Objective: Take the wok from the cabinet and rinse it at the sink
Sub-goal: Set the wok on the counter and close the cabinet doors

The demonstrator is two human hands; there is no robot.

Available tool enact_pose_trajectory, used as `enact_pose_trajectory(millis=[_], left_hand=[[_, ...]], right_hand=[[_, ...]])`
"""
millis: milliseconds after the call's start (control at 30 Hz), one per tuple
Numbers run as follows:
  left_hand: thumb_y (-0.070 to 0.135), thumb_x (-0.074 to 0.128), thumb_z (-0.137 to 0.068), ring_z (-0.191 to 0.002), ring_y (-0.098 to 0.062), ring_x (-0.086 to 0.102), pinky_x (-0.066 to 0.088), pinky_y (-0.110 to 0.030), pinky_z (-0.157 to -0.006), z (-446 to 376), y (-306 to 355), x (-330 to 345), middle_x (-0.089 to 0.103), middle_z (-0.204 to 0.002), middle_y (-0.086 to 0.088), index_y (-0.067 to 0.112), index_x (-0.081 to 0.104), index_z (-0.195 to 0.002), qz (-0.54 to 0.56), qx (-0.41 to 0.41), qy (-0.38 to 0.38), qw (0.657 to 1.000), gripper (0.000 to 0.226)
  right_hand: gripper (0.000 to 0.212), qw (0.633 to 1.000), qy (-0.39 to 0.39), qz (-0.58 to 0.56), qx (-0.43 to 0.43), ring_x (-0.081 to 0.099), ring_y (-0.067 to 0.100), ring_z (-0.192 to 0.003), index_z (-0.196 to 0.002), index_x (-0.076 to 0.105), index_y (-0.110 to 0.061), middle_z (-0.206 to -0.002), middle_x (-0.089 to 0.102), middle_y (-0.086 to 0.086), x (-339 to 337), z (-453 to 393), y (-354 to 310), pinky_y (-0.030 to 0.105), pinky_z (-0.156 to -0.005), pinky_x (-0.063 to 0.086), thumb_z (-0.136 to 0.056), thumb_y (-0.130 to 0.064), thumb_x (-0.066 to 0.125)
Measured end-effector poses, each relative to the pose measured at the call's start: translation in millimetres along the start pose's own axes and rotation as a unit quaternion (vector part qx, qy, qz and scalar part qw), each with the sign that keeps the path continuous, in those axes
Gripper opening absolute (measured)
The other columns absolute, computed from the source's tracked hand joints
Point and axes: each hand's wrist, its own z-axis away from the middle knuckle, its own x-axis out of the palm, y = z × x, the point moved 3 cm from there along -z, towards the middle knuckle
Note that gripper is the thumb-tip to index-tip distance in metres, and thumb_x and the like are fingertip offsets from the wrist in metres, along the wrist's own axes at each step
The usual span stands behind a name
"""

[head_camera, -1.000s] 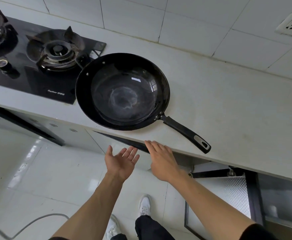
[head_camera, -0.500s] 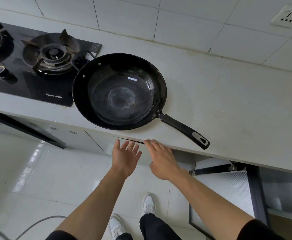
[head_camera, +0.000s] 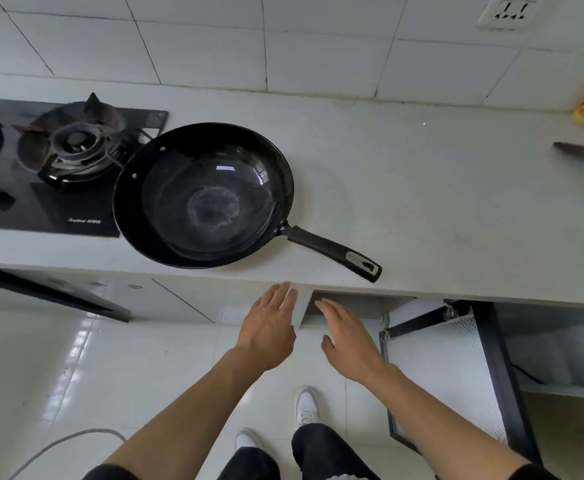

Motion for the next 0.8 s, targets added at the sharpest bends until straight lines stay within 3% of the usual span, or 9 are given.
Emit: enact_pose_trajectory(millis=[167,300,600,800], left_hand=[[0.023,0.057,-0.094,-0.152,-0.033,-0.004,0.01,-0.044,-0.122,-19.3,7.3,11.3,-0.01,-0.165,-0.007,0.025,0.005,-0.155,-0.1,0.047,-0.042,0.993,0.081],[0.027,0.057,-0.092,-0.149,-0.039,-0.006,0.011,-0.046,-0.122,-24.2,11.5,15.3,-0.012,-0.162,-0.014,0.021,-0.004,-0.155,-0.167,0.06,-0.071,0.981,0.088],[0.018,0.056,-0.087,-0.146,-0.051,-0.007,0.017,-0.054,-0.12,-20.9,13.8,21.3,-0.016,-0.158,-0.028,0.015,-0.013,-0.153,-0.221,0.08,-0.085,0.968,0.095],[0.018,0.054,-0.088,-0.143,-0.058,-0.004,0.024,-0.055,-0.116,-21.8,24.8,18.1,-0.015,-0.155,-0.035,0.016,-0.012,-0.154,-0.235,0.08,-0.104,0.963,0.093]], right_hand=[[0.063,0.997,0.016,-0.011,0.078,0.022,0.014,-0.144,-0.151,0.022,-0.021,-0.158,0.023,-0.003,-0.5,36.5,23.0,0.034,-0.115,0.028,-0.095,-0.013,0.049],[0.062,0.987,0.058,-0.021,0.146,0.024,0.016,-0.143,-0.15,0.023,-0.018,-0.156,0.026,-0.001,-1.8,69.6,32.4,0.034,-0.115,0.028,-0.095,-0.011,0.049],[0.061,0.949,0.152,-0.016,0.275,0.031,0.022,-0.141,-0.148,0.03,-0.017,-0.152,0.035,0.003,1.3,142.6,38.6,0.039,-0.114,0.032,-0.092,-0.014,0.056],[0.067,0.908,0.169,0.021,0.382,0.026,0.026,-0.144,-0.15,0.024,-0.021,-0.157,0.027,0.006,-2.8,190.5,58.1,0.046,-0.116,0.03,-0.093,-0.026,0.059]])
